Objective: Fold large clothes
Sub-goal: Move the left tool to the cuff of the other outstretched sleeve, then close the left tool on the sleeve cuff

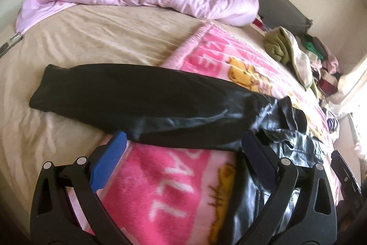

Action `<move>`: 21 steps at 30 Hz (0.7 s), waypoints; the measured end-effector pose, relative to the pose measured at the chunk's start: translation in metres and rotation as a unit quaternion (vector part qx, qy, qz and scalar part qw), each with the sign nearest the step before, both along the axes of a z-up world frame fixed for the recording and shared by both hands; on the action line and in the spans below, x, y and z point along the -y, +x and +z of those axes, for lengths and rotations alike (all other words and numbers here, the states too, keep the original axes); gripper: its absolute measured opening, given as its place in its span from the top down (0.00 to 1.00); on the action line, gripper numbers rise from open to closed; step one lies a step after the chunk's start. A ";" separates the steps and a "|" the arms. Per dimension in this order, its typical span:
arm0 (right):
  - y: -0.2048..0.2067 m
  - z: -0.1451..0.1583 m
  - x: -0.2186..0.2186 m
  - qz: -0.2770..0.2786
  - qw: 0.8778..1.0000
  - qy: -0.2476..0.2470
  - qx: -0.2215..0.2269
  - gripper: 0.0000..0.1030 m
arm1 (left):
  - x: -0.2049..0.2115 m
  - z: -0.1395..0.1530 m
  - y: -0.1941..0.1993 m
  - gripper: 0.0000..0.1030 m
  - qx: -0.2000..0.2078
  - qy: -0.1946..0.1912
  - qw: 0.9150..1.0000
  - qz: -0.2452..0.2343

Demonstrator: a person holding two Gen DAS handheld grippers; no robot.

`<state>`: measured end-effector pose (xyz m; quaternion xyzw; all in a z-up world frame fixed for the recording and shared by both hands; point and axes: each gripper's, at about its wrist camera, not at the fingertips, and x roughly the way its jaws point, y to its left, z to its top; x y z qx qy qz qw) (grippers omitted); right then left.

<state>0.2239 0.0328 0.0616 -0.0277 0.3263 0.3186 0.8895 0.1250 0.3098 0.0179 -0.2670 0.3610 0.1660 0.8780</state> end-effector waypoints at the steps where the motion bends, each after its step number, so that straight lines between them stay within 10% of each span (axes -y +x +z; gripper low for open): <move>1: 0.000 0.000 -0.004 0.004 1.000 0.001 0.002 0.04 | -0.006 -0.001 -0.002 0.09 -0.001 -0.005 1.000 0.007; 21: 0.000 -0.007 -0.090 0.071 0.997 -0.005 -0.002 0.04 | -0.094 -0.035 -0.042 0.09 -0.021 -0.065 0.988 0.137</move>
